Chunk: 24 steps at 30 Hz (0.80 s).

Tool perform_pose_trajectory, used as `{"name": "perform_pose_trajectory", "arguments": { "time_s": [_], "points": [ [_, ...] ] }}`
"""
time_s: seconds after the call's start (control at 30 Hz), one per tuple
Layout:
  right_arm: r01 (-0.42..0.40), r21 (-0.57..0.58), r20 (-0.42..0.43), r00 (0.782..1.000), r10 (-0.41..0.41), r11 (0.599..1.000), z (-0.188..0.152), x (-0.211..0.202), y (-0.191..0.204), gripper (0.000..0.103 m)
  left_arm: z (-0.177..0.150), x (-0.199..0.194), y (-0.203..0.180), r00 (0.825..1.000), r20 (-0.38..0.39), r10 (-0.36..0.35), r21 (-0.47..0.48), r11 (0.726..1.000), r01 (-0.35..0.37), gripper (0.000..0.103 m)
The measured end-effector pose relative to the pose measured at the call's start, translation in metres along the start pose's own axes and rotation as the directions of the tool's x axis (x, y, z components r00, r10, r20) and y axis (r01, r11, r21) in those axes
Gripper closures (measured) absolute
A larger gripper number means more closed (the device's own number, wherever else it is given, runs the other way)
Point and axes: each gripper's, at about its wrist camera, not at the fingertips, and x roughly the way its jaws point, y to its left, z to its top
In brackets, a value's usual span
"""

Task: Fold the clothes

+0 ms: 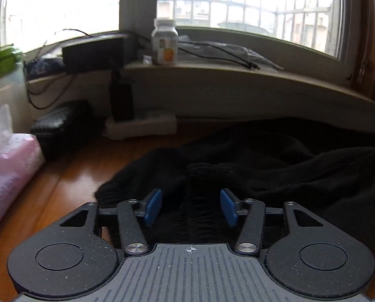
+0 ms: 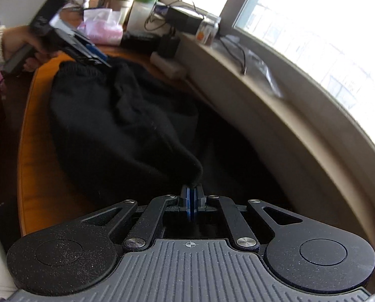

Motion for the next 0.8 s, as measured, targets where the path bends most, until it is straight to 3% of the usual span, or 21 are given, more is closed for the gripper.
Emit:
{"name": "perform_pose_trajectory", "arguments": {
  "time_s": [0.07, 0.13, 0.23, 0.4, 0.63, 0.73, 0.77, 0.8],
  "points": [
    [-0.009, 0.018, -0.016, 1.0, 0.009, 1.0, -0.008, 0.002, 0.0, 0.099, 0.001, 0.009, -0.003, 1.0, -0.016, -0.018, 0.002, 1.0, 0.018, 0.051],
    [-0.017, 0.041, -0.02, 1.0, 0.018, 0.999, -0.014, 0.003, -0.001, 0.099, 0.002, 0.016, -0.008, 1.0, -0.027, -0.01, 0.026, 1.0, 0.011, 0.071],
    [-0.026, 0.082, 0.002, 1.0, 0.026, 0.996, -0.019, 0.001, -0.004, 0.099, 0.0, 0.014, -0.017, 1.0, -0.014, 0.006, 0.072, 0.997, -0.005, 0.087],
    [-0.005, 0.094, 0.07, 0.998, -0.002, 0.996, -0.014, -0.011, -0.011, 0.099, 0.005, -0.025, -0.021, 0.992, 0.119, 0.034, 0.08, 0.996, -0.043, 0.09],
    [0.081, 0.063, 0.204, 0.975, -0.092, 0.995, 0.031, -0.017, -0.038, 0.099, 0.04, -0.102, 0.006, 0.954, 0.296, 0.054, -0.028, 0.998, -0.048, 0.09],
    [0.137, 0.045, 0.223, 0.964, -0.143, 0.99, 0.056, 0.013, -0.055, 0.099, 0.054, -0.086, 0.028, 0.96, 0.254, 0.118, -0.084, 0.991, -0.1, 0.089],
    [0.143, 0.053, 0.198, 0.968, -0.151, 0.988, 0.059, 0.03, -0.057, 0.095, 0.057, -0.073, 0.035, 0.965, 0.221, 0.143, -0.094, 0.988, -0.125, 0.085],
    [0.15, 0.06, 0.173, 0.972, -0.158, 0.987, 0.062, 0.047, -0.059, 0.084, 0.055, -0.057, 0.042, 0.972, 0.171, 0.162, -0.111, 0.983, -0.145, 0.083]
  ]
}}
